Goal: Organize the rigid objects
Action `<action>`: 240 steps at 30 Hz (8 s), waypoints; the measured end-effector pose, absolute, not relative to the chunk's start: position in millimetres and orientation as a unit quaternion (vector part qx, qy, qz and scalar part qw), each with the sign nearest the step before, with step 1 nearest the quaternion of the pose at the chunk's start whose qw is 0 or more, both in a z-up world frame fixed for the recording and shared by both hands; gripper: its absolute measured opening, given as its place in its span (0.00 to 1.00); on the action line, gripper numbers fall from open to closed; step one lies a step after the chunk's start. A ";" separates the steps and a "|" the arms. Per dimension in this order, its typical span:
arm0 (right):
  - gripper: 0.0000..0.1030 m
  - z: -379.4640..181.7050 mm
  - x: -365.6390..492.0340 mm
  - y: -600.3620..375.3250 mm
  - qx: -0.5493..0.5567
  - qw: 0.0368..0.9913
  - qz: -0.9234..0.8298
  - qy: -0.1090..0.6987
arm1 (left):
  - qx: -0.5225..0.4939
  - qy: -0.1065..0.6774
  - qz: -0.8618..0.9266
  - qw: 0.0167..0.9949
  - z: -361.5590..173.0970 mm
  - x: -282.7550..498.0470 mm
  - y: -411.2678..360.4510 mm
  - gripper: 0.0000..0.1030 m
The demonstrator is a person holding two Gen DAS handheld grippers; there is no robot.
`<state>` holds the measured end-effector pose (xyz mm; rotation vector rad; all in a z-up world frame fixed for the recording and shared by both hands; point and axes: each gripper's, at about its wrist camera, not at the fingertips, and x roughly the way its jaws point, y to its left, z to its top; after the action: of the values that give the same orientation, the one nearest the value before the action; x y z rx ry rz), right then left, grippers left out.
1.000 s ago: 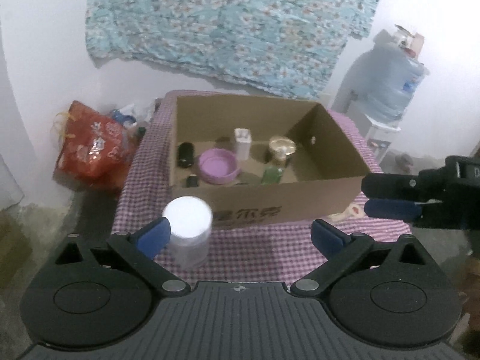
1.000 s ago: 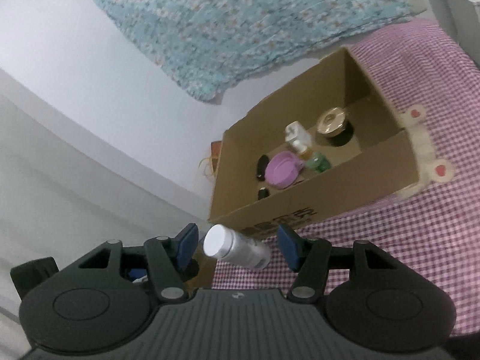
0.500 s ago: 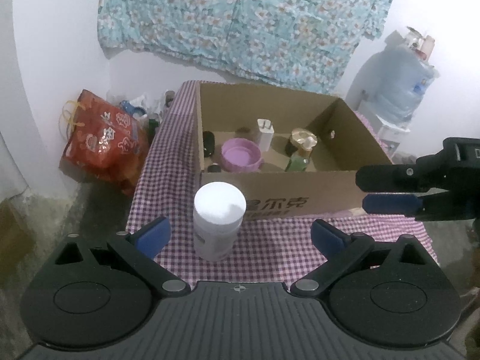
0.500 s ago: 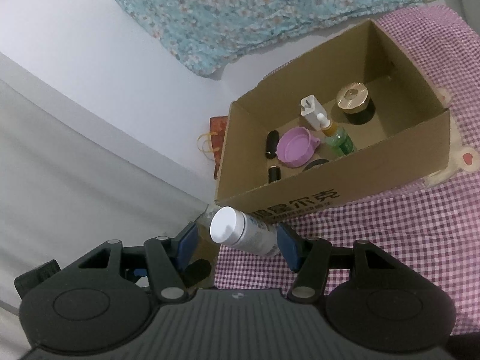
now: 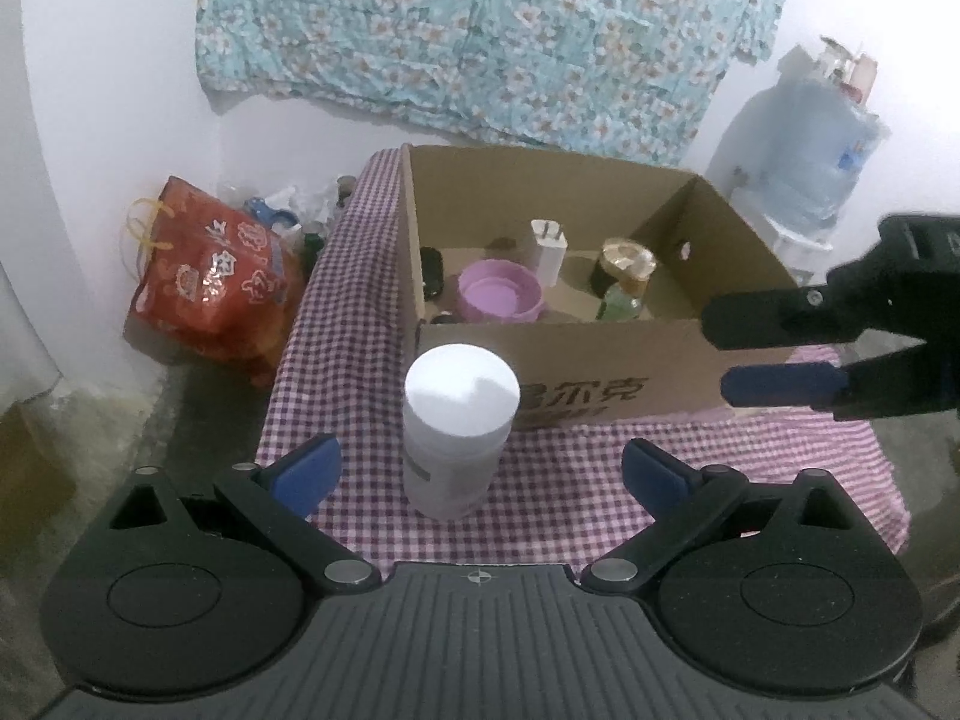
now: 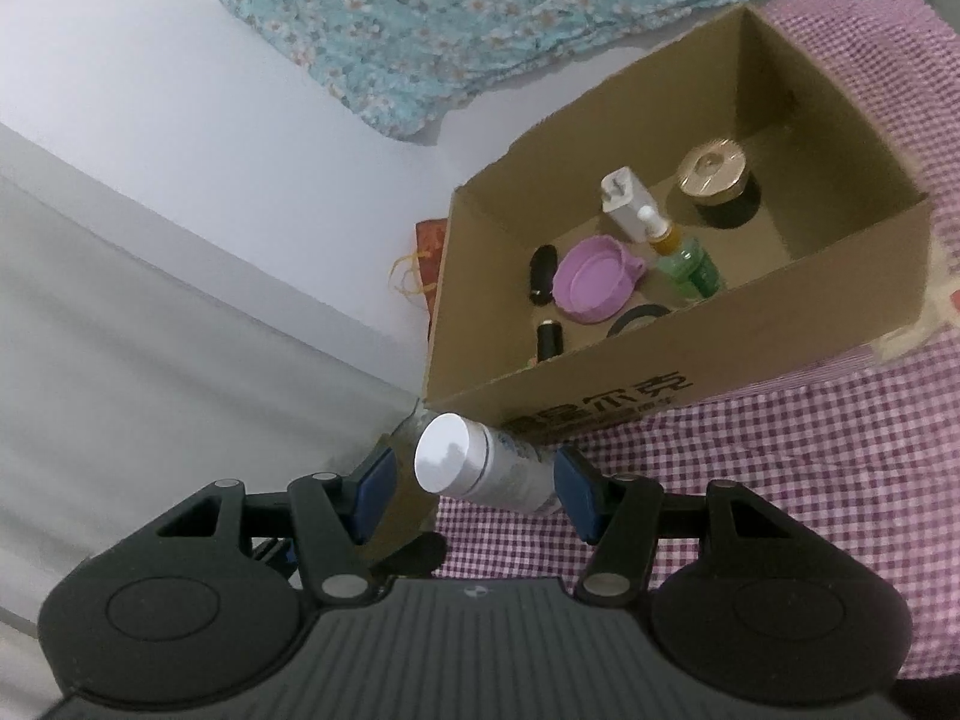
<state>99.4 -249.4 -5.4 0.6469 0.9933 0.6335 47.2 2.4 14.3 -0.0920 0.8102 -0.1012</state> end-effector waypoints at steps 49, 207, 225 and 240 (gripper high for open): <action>0.44 45.4 96.4 -230.9 0.280 0.802 0.360 0.387 | 0.008 0.285 -0.068 0.956 85.6 55.3 -47.1 0.50; 0.21 6.6 257.3 -233.1 0.013 0.829 0.280 0.484 | 0.032 0.385 -0.183 0.904 25.9 173.2 -105.0 0.48; 0.05 -8.8 274.5 -233.8 -0.009 0.817 0.298 0.494 | 0.024 0.409 -0.170 0.896 12.0 196.6 -110.7 0.15; 0.00 -2.0 276.3 -234.5 -0.021 0.827 0.304 0.472 | 0.013 0.399 -0.171 0.901 16.4 203.1 -110.7 0.15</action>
<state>276.3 -234.5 -2.0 -0.0436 1.0035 0.6460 203.1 -110.7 16.4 0.0266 0.8249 -0.3531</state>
